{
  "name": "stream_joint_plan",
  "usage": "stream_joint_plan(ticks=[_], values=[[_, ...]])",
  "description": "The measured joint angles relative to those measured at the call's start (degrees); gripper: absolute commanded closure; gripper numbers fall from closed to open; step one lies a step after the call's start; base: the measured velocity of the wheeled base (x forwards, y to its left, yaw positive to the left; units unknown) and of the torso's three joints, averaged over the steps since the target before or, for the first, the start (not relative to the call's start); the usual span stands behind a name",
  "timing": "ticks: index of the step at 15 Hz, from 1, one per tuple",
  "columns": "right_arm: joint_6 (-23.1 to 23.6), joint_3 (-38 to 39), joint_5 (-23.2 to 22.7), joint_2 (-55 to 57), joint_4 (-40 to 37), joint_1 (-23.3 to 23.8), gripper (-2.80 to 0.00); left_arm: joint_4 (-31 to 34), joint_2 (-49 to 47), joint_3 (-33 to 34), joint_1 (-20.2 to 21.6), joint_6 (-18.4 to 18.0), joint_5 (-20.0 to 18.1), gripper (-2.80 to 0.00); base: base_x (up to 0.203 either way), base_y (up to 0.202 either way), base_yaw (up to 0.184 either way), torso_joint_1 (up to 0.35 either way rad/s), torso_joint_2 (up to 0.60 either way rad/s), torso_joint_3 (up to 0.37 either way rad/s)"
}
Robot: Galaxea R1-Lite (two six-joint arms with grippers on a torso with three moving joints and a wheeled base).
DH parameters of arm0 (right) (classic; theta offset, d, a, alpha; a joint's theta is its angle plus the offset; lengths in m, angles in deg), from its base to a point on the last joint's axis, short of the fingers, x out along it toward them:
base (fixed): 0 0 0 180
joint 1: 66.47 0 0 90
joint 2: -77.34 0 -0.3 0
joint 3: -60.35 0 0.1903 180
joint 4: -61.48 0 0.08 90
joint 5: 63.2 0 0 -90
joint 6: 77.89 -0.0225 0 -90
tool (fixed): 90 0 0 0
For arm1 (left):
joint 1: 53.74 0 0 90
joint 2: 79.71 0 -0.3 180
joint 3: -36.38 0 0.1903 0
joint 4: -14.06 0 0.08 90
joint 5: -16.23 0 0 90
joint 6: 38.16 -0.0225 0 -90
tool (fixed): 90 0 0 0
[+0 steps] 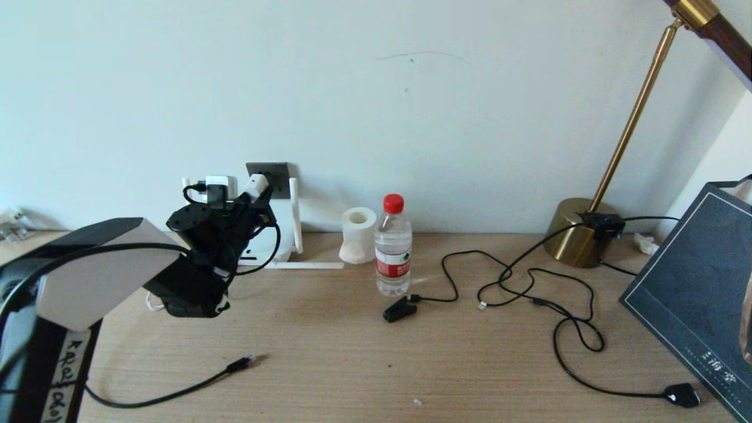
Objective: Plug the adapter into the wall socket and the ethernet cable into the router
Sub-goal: Align plug and socket
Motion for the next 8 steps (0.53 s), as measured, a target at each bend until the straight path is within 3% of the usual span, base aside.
stream_joint_plan(ticks=[8], values=[[0.0, 0.0, 0.0, 0.0, 0.0, 0.11, 0.0, -0.52, 1.49, 1.51, -0.2, -0.12, 0.22, 0.0, 0.0, 0.0, 0.0, 0.0, 0.0, 0.0]])
